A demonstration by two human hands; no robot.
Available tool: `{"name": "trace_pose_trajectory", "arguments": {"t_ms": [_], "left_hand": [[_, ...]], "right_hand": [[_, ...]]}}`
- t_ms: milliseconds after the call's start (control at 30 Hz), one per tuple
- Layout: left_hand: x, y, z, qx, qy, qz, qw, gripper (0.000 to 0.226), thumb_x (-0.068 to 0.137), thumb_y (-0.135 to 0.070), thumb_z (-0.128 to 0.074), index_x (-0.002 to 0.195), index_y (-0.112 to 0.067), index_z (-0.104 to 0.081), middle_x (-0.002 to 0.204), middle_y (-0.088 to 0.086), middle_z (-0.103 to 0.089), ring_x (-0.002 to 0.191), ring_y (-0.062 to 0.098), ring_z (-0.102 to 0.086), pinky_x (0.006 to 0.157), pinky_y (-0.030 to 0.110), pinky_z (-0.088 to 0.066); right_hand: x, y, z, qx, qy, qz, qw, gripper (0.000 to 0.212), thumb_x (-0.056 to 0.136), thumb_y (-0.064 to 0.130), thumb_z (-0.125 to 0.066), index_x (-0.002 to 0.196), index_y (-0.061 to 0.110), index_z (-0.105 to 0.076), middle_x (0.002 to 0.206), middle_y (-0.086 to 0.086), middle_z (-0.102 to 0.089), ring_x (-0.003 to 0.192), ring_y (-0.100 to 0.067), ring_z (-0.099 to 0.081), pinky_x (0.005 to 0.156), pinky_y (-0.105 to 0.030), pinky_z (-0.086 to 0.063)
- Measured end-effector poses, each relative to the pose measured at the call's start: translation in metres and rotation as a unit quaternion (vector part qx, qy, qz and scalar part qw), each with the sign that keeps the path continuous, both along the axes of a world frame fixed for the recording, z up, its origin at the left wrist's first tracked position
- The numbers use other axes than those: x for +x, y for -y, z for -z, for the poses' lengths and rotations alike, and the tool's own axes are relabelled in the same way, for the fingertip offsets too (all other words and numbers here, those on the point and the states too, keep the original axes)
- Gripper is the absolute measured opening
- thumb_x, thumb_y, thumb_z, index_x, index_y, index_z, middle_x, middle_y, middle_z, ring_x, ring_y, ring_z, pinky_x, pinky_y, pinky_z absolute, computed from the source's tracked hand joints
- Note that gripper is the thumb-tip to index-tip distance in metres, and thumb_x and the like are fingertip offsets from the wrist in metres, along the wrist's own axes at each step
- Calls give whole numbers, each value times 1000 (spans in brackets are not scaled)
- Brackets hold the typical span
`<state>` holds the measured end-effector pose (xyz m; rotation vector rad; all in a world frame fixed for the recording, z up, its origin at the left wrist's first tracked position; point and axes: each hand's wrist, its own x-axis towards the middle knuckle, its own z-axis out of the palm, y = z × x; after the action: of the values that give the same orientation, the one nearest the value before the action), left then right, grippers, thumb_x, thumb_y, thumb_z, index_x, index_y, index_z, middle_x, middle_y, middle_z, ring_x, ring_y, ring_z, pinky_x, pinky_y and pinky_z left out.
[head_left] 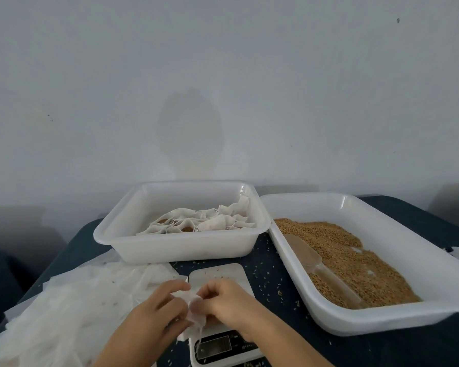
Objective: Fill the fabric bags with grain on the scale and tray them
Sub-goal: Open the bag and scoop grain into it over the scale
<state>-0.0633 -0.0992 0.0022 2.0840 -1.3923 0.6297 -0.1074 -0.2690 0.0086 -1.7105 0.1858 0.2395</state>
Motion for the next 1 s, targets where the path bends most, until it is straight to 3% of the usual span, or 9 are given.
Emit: {"name": "trace_pose_trajectory", "arguments": {"t_ms": [67,200,333,467,633,700,800,933,1000], "left_hand": [[5,-4,3,31,38,-20,999,60,94,-57,-27,59,-20,-59,110,-12,-46,64,-7,-49,46,15,-46],[9,-2,10,87,79,-54,992,64,95,-54,-14,68,-31,-67,105,-12,-46,64,-1,-55,44,14,-47],[8,6,8,52,97,-87,990,46,90,-57,-12,87,-36,-52,107,-19,-51,81,-5,-55,71,11,-48],[9,3,1,70,100,-76,990,55,96,-34,-25,54,-23,-59,88,-11,-48,57,6,-54,38,14,-41],[16,1,5,118,128,-47,984,32,80,-38,-45,56,-24,-60,80,-13,-48,52,8,-56,42,14,-41],[23,0,9,104,144,-15,984,38,87,-37,-42,58,-26,-64,80,-15,-50,53,6,-57,46,14,-44],[20,-1,9,73,83,4,994,52,97,-41,-31,62,-26,-66,75,-15,-62,64,-3,-55,58,8,-44],[11,2,6,34,-19,7,999,6,71,-27,-64,66,-25,-63,80,-20,-57,70,-17,-42,60,-6,-31],[12,0,6,34,-23,-11,999,9,73,-32,-61,67,-25,-64,75,-18,-59,66,-12,-45,55,-2,-34]], "right_hand": [[1,1,0,36,-18,25,999,13,82,11,-68,84,18,-58,78,-1,-67,65,-13,-66,68,-25,-56],[1,1,-1,-15,13,30,999,20,83,9,-63,95,23,-54,92,-3,-63,58,-7,-66,59,-20,-54],[1,0,0,-73,47,12,996,24,81,15,-68,95,33,-58,74,7,-56,55,-2,-61,63,-22,-57],[-1,4,0,-137,55,2,989,23,82,14,-62,86,37,-60,68,10,-56,49,4,-58,55,-11,-46],[1,2,5,-186,78,20,979,21,85,14,-57,85,34,-63,76,14,-53,62,2,-51,50,-3,-37],[2,1,5,-170,72,21,983,20,88,16,-57,83,34,-62,81,15,-55,69,2,-51,53,-2,-37],[2,0,6,-201,74,3,977,20,90,19,-57,80,36,-60,86,16,-55,77,0,-51,69,-10,-44],[-3,-4,-3,-262,92,-22,960,24,91,12,-51,107,23,-65,88,17,-51,76,0,-48,69,-14,-41],[-9,-2,-12,-249,91,-50,963,23,90,18,-58,112,23,-64,95,13,-56,85,-6,-55,77,-21,-48]]}}
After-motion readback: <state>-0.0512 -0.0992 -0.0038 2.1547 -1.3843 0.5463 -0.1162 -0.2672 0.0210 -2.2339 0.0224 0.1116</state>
